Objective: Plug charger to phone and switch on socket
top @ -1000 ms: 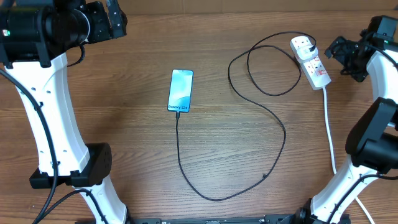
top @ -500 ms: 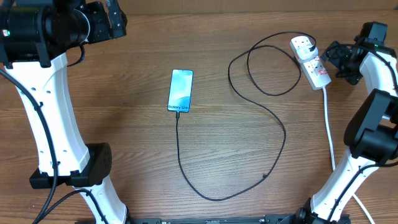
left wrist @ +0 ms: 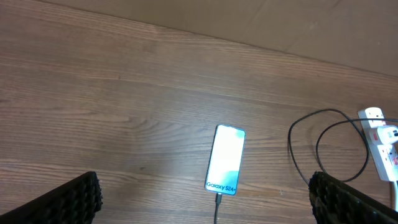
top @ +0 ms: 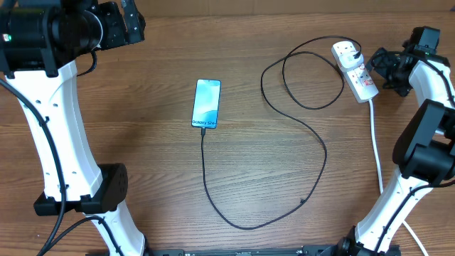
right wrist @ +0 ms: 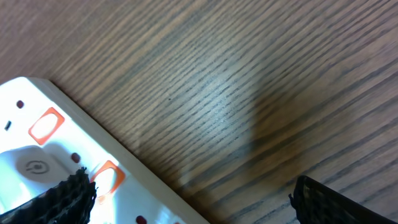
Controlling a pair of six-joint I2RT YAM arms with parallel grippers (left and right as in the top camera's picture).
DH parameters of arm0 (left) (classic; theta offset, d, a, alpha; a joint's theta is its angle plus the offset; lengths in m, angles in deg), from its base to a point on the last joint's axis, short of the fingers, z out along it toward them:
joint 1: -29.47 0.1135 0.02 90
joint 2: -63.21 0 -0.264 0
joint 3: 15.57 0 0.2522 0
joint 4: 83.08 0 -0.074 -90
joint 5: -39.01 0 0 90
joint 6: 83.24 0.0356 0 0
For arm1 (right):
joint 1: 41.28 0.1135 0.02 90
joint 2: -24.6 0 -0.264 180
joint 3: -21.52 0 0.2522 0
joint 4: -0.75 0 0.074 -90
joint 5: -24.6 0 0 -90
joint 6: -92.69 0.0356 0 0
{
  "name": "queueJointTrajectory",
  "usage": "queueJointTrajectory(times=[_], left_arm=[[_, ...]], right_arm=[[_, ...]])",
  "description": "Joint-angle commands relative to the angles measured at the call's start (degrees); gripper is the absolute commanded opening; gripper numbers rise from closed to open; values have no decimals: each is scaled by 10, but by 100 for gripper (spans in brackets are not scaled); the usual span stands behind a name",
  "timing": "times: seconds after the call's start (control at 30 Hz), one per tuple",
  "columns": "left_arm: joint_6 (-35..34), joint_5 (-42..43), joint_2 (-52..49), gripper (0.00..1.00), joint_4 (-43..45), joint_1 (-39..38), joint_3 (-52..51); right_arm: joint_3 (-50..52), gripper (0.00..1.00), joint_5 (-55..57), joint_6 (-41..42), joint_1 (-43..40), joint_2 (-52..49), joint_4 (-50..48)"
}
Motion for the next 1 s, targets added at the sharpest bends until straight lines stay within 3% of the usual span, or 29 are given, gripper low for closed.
queueJointTrajectory(times=[0.0, 0.97], left_arm=[[-10, -8, 6, 100, -1, -4, 0], [-10, -8, 6, 100, -1, -4, 0]], right_arm=[[-7, 100, 2, -5, 0, -15, -4], [-2, 100, -29, -35, 0, -15, -4]])
